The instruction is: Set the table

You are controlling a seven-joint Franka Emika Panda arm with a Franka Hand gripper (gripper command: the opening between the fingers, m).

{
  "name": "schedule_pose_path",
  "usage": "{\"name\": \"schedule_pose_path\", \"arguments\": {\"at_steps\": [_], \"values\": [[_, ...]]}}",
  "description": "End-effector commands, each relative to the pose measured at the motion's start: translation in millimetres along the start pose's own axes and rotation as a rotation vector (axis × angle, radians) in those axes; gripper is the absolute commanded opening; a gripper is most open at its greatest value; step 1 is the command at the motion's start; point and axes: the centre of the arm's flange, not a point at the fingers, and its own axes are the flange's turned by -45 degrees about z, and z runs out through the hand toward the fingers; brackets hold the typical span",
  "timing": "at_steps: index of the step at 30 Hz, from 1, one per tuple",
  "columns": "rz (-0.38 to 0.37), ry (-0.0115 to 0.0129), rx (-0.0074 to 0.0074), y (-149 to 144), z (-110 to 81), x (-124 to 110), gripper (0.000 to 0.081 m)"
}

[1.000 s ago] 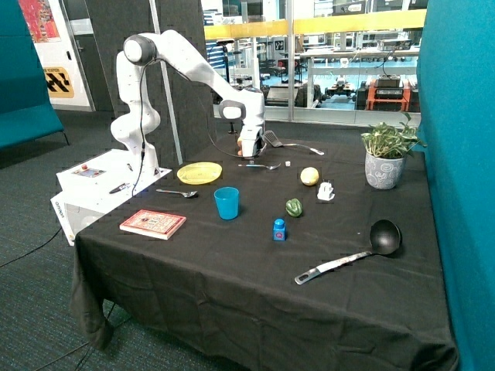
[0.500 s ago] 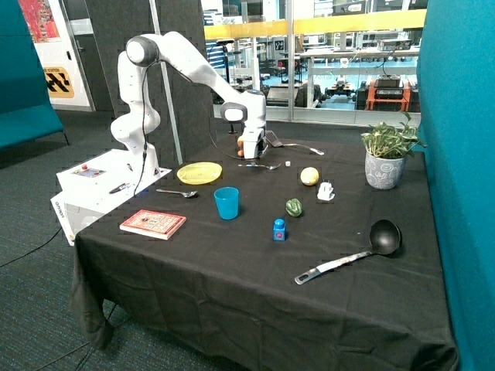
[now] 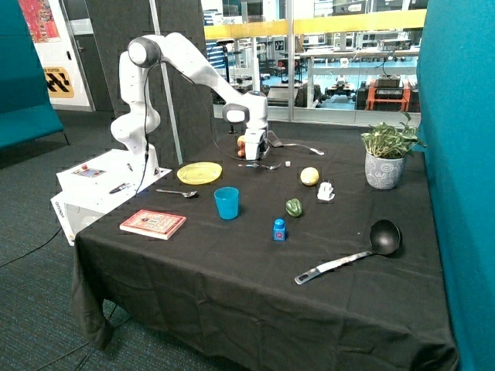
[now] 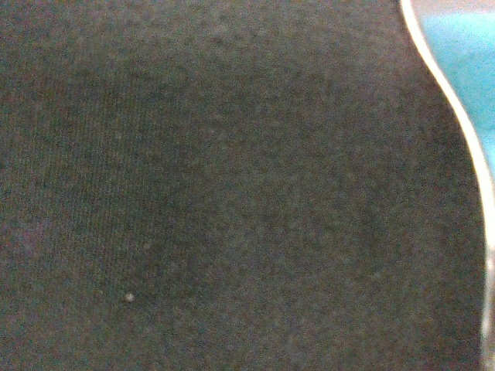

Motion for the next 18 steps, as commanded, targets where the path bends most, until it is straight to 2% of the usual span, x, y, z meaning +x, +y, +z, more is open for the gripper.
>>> {"name": "schedule_pose_path", "arguments": {"at_steps": [1, 18], "values": [[-0.007, 0.0015, 0.0004, -4, 7.2, -1, 0.0543], [-0.010, 0.0015, 0.0004, 4, 7.3, 11, 0.0506]]}}
